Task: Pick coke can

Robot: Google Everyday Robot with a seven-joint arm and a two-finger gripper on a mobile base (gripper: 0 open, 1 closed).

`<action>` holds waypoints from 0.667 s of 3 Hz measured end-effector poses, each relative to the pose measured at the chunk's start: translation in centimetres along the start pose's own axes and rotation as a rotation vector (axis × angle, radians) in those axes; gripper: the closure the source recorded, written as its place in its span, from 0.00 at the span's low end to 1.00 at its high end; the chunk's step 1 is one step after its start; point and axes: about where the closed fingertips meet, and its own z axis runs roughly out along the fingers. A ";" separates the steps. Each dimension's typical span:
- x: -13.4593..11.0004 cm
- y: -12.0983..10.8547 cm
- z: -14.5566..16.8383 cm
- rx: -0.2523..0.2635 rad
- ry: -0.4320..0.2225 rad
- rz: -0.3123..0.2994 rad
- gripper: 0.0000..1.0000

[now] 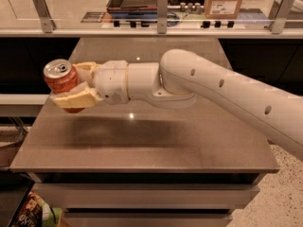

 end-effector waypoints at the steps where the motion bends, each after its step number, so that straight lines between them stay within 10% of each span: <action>1: -2.6 -0.7 -0.3 -0.001 -0.019 -0.079 1.00; 2: -4.4 -1.1 -0.5 -0.002 -0.032 -0.130 1.00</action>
Offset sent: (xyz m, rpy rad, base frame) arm 0.0056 -0.0078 0.0648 0.0351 -0.1893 0.0163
